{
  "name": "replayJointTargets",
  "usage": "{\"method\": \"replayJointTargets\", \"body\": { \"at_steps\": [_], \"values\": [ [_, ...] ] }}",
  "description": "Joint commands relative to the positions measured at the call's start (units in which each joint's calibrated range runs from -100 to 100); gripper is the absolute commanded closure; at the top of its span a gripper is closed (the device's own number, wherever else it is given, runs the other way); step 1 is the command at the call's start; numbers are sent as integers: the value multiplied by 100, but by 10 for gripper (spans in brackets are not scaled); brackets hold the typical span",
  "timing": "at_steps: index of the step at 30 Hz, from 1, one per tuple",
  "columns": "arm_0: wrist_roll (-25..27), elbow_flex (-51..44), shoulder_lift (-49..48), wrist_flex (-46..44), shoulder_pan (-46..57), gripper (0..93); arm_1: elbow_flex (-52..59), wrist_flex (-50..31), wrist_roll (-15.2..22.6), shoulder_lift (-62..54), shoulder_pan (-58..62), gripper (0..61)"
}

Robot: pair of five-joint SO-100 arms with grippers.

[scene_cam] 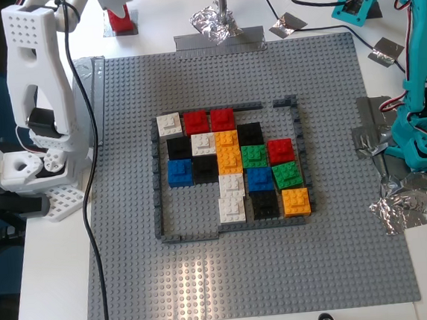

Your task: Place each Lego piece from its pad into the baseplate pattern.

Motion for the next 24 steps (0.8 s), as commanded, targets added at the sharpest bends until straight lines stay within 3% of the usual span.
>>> {"method": "replayJointTargets", "body": {
  "at_steps": [1, 7, 17, 24],
  "values": [
    [24, -18, -409, 42, -63, 702, -24, 143, -45, -1365, 183, 611],
    [0, -54, -418, 34, -70, 703, 112, 469, -113, -2051, 545, 611],
    [4, -72, -418, -7, -143, 768, 2477, 363, -255, -3880, 1438, 611],
    [19, -81, -418, -15, -92, 760, 3281, 721, -528, -4721, 2185, 611]
  ]
}}
